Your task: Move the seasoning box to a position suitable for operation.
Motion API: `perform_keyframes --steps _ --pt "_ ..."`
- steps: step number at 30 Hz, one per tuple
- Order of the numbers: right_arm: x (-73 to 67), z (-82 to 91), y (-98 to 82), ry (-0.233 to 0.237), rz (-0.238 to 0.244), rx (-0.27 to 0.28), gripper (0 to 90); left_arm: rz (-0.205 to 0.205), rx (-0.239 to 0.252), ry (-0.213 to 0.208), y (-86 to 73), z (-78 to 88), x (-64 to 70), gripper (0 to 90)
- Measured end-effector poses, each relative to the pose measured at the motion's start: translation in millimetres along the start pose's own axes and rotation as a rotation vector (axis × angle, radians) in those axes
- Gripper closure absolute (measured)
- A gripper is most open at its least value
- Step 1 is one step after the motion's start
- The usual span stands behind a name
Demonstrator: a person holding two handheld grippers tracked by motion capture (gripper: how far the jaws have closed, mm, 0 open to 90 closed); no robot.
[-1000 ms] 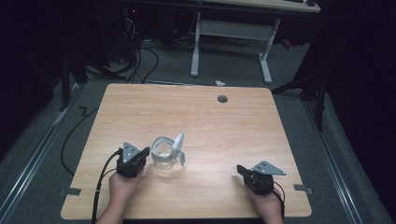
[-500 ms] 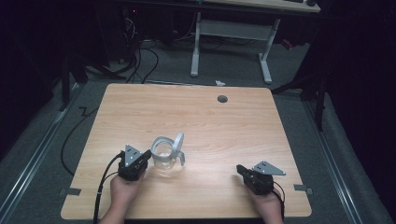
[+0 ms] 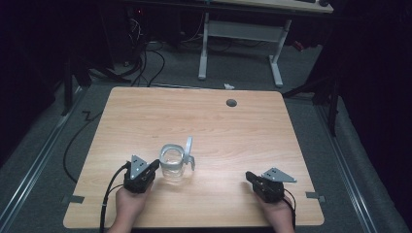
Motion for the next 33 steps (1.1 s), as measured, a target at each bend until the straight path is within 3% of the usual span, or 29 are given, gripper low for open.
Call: perform_keyframes --steps 15,24,28,29,30,31,32,33 --pt "0.2 0.5 -0.2 0.002 -0.001 -0.001 86.5 -0.004 -0.025 -0.066 -15.7 11.3 32.3 90.0" --pt "-0.3 0.1 -0.2 0.001 -0.001 -0.001 86.3 -0.013 -0.059 -0.139 -31.2 11.7 66.1 90.0" --pt "0.2 0.8 -0.4 0.002 -0.004 0.000 86.3 0.002 -0.055 -0.136 -32.3 12.3 63.7 90.0" --pt "0.8 1.1 -0.1 0.002 -0.003 0.003 86.4 0.006 -0.052 -0.126 -31.3 12.5 58.7 90.0" --pt "1.8 2.0 -0.4 0.000 -0.006 0.004 86.4 0.013 -0.041 -0.092 -26.4 10.7 43.4 90.0" --pt "1.8 2.0 -0.4 0.000 -0.006 0.004 86.4 0.013 -0.041 -0.092 -26.4 10.7 43.4 90.0" --pt "2.6 2.2 -1.0 -0.001 -0.007 0.002 86.4 0.034 -0.030 -0.055 -18.8 4.1 25.5 90.0" --pt "2.6 2.2 -1.0 -0.001 -0.007 0.002 86.4 0.034 -0.030 -0.055 -18.8 4.1 25.5 90.0"
Point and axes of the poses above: each handheld gripper's, and its own axes: z roughly backward along the jaws, y roughly out of its top, x roughly to its right, the point moved 10 cm from there along -z, roughly forward along the jaws, and after that the axes turned 7 degrees about -x, right-handed, at the moved point
